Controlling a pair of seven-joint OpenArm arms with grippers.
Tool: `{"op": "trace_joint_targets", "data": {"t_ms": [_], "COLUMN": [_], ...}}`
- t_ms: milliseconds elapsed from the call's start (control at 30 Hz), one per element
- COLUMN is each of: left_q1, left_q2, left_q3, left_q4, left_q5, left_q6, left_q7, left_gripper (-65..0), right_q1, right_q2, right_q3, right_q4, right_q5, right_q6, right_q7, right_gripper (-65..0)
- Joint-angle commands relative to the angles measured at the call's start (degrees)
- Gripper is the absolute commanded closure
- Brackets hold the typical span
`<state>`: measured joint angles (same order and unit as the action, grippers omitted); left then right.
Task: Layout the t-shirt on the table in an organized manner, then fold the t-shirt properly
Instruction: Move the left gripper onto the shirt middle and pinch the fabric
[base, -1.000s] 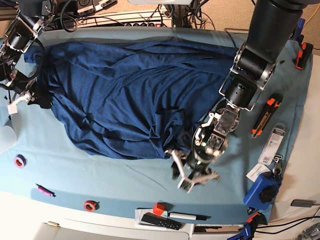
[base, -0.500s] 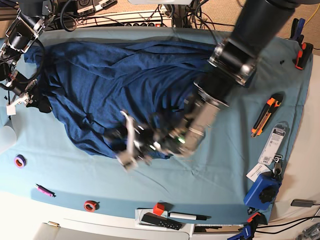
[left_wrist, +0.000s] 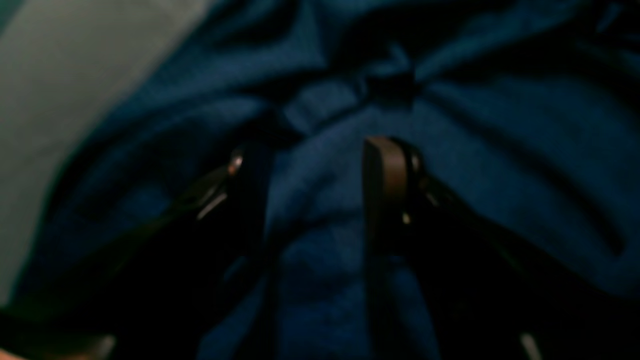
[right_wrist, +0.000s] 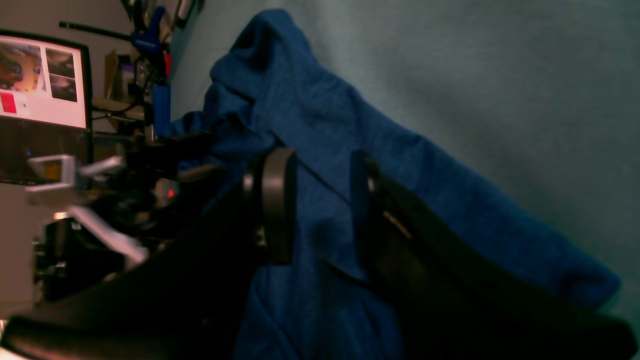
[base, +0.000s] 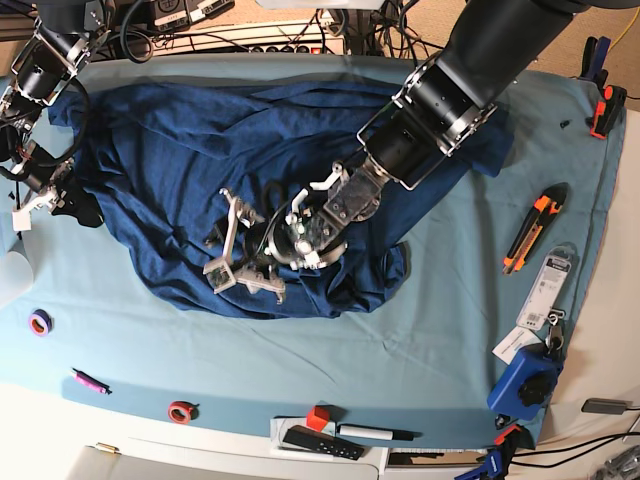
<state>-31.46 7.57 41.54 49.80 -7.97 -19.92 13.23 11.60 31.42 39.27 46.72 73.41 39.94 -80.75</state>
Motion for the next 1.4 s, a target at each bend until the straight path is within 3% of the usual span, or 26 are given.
{"op": "trace_joint_targets", "data": {"t_ms": [0, 200, 400, 567, 800, 933, 1033, 1133, 1200, 1267, 1367], "left_q1": [-1.86, -1.88, -1.88, -1.88, -1.88, -1.88, -1.88, -1.86, -1.86, -1.86, -1.88], "left_q2": [1.43, 1.43, 1.43, 1.43, 1.43, 1.43, 1.43, 1.43, 1.25, 0.79, 0.04], "left_q3": [0.61, 2.62, 2.62, 2.58, 2.54, 2.54, 2.54, 2.54, 2.54, 2.54, 2.54], "left_q4": [0.22, -1.27, -1.29, -1.29, -1.29, -1.29, -1.27, -1.27, -1.27, -1.27, -1.27], "left_q5": [-0.33, -0.33, -0.33, -0.33, -0.35, -0.33, -0.35, -0.35, -0.35, -0.35, -0.35], "left_q6": [0.35, 3.08, 3.63, 3.61, 3.61, 3.61, 3.63, 3.63, 3.63, 3.63, 3.63], "left_q7": [-2.89, -7.48, -7.69, -6.95, -5.09, -5.05, -4.31, -3.82, -3.82, -3.85, -4.09], "left_gripper": [-29.3, -29.3, -29.3, -29.4, -29.4, -29.4, -29.4, -29.4, -29.4, -29.4, -29.4], "right_q1": [0.96, 0.96, 2.62, 5.64, 4.33, 0.02, -3.56, -6.51, -7.72, -8.07, -7.91], "right_q2": [1.73, 0.90, -2.27, -4.98, -9.79, -11.39, -12.55, -12.68, -12.70, -12.70, -12.70], "right_q3": [0.22, 0.22, 0.20, 0.15, -3.67, -11.32, -17.64, -22.49, -24.48, -25.86, -27.39], "right_q4": [0.87, 0.87, 1.11, 7.74, 25.44, 33.53, 38.99, 42.73, 44.19, 44.87, 44.92], "right_q5": [1.62, 1.62, 3.78, 3.28, -13.77, -19.06, -28.50, -41.27, -48.63, -53.31, -56.59], "right_q6": [0.06, 0.06, 0.06, 0.06, 0.06, 0.06, 0.06, 0.06, -3.06, -6.01, -7.93], "right_q7": [0.75, 0.75, 0.75, 0.75, 0.75, 0.75, 0.75, 8.37, 13.44, 16.02, 18.12], "right_gripper": [-18.6, -18.6, -18.6, -18.6, -18.6, -18.6, -18.6, -18.6, -18.6, -18.6, -18.6]}}
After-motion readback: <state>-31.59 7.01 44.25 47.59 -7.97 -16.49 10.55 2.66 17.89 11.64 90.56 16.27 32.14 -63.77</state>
